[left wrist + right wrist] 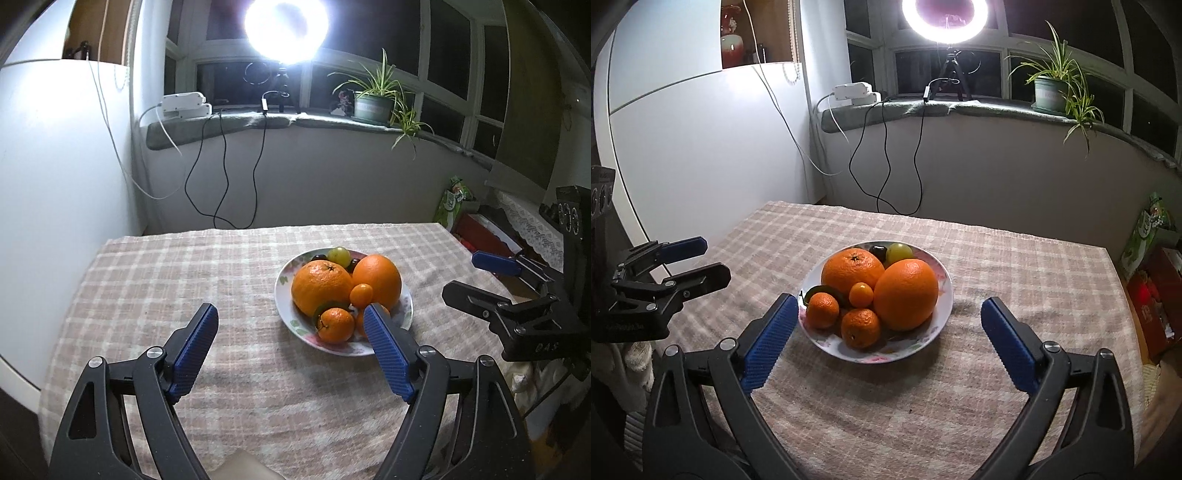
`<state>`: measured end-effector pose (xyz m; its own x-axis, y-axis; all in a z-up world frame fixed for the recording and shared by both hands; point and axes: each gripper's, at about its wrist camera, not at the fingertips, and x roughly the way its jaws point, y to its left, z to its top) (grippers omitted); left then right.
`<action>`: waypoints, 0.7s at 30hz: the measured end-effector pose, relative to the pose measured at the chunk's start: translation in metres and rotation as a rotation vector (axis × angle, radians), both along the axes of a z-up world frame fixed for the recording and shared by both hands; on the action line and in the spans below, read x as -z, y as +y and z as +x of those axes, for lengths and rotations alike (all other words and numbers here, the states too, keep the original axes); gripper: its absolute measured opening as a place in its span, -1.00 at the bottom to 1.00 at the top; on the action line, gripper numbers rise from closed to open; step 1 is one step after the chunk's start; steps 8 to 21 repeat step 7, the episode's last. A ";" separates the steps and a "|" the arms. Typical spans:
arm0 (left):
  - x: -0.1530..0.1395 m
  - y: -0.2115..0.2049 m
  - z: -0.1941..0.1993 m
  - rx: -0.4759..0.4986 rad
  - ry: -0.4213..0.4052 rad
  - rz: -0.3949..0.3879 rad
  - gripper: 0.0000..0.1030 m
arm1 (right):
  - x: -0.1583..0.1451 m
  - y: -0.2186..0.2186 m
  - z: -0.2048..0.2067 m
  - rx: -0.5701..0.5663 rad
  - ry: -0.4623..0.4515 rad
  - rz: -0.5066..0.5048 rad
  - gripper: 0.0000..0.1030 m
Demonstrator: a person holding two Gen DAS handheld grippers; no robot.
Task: Organize fruits
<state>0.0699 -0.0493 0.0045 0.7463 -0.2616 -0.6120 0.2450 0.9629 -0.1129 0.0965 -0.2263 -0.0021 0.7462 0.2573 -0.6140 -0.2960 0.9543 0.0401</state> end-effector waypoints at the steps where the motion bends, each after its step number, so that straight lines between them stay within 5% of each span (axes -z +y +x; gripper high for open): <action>1: 0.000 0.001 0.000 -0.001 -0.002 -0.001 0.58 | 0.000 0.000 0.001 0.000 0.002 0.002 0.96; 21: 0.001 0.000 -0.001 0.000 -0.001 -0.001 0.58 | 0.002 -0.004 0.004 0.012 0.005 0.006 0.96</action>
